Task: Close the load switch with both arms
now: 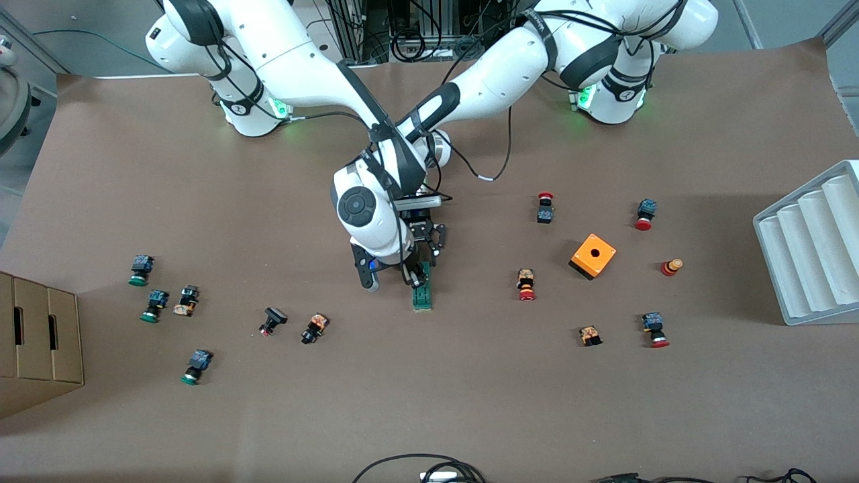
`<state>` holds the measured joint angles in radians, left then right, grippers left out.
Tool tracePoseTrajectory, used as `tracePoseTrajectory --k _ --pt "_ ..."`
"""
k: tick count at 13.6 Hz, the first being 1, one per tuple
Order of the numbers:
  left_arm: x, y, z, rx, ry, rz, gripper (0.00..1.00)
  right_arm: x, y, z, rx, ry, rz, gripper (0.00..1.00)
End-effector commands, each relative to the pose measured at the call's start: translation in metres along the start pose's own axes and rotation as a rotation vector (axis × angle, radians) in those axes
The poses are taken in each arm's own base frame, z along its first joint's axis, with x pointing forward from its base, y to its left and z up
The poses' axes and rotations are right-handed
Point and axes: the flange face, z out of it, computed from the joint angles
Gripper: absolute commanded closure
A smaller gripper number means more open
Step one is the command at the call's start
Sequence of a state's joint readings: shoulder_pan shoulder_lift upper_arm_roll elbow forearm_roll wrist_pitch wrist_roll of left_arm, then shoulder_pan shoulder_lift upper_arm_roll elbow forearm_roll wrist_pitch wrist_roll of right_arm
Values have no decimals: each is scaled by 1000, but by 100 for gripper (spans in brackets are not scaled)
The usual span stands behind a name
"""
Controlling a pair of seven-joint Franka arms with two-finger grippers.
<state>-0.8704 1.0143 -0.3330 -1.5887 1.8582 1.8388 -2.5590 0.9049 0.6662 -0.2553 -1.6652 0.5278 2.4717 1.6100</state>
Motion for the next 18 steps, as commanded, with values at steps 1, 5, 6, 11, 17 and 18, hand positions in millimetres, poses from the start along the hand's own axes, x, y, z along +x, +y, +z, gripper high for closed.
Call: tracePoseTrajectory --k 1,5,6,11,17,18 --pt "0 3 1 1 4 11 38 16 -21 -2 44 -8 19 73" --pt "1 3 1 1 5 16 38 16 -22 -2 44 -12 22 73" --pt "0 3 1 1 4 17 38 16 -22 -2 44 -12 22 73" --pt "1 3 1 1 5 16 38 5 -25 1 49 -24 28 76" --pt "1 3 1 1 5 16 39 3 -29 2 56 -26 32 80" --pt "1 3 1 1 5 17 39 2 -29 4 54 -25 31 80"
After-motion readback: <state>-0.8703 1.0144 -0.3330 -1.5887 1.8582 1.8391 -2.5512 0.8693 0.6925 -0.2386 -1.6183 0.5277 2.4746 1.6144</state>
